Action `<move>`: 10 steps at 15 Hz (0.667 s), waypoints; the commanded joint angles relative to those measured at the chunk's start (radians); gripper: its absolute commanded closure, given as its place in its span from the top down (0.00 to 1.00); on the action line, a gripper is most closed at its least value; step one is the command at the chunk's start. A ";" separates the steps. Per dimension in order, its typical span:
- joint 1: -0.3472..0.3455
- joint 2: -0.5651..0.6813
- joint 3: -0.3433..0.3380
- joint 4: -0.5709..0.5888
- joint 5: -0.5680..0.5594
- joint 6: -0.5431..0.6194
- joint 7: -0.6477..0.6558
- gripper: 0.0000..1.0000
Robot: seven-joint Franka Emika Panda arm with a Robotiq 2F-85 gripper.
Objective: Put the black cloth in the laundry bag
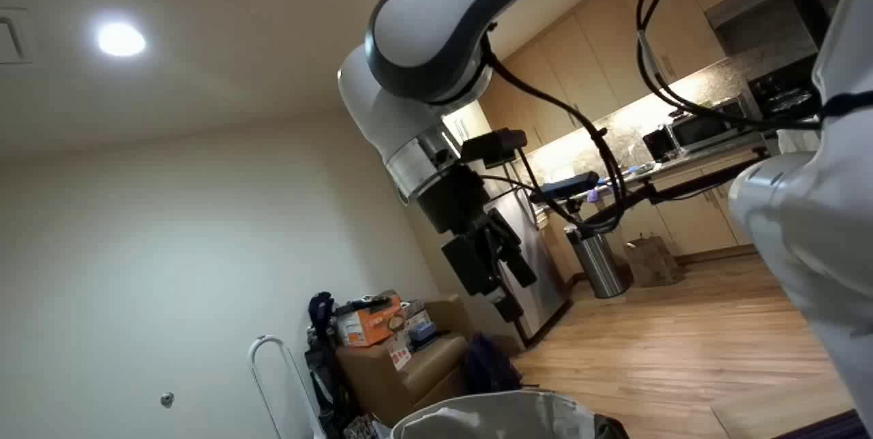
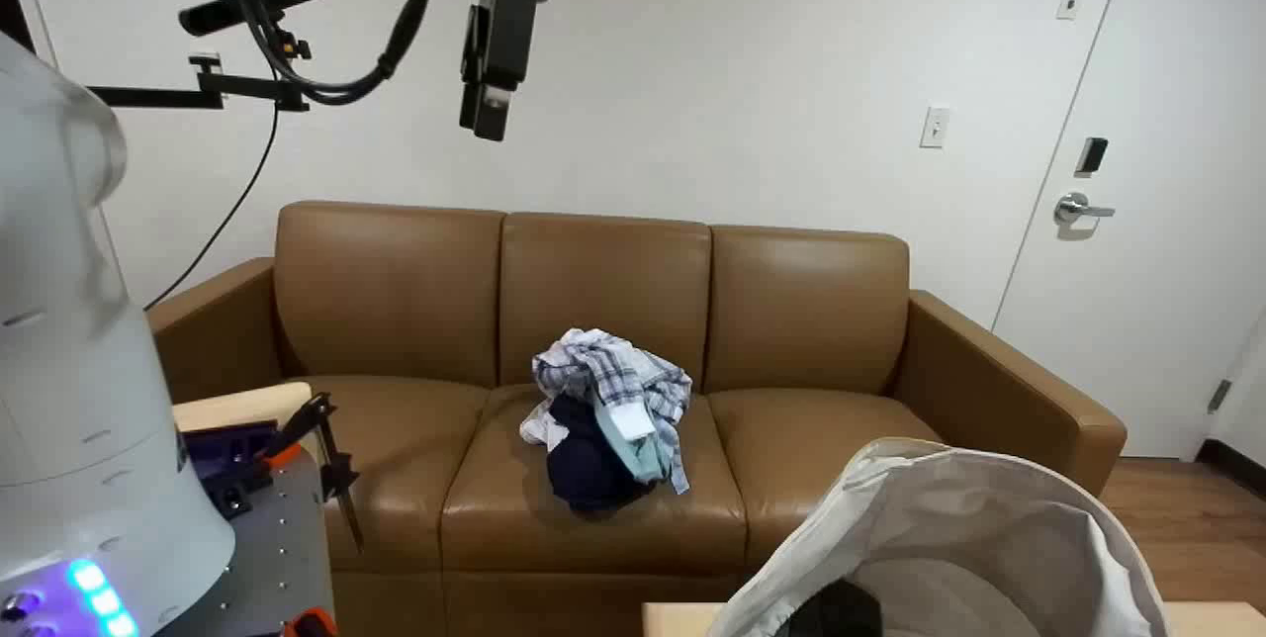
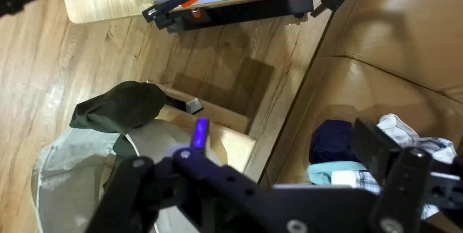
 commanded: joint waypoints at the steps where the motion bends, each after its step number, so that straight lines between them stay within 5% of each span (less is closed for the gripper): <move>1: -0.008 0.001 0.006 0.002 0.003 -0.002 -0.004 1.00; 6: -0.007 0.006 0.004 -0.007 -0.002 0.025 -0.014 1.00; 10: 0.014 0.048 -0.007 -0.067 -0.025 0.318 -0.106 1.00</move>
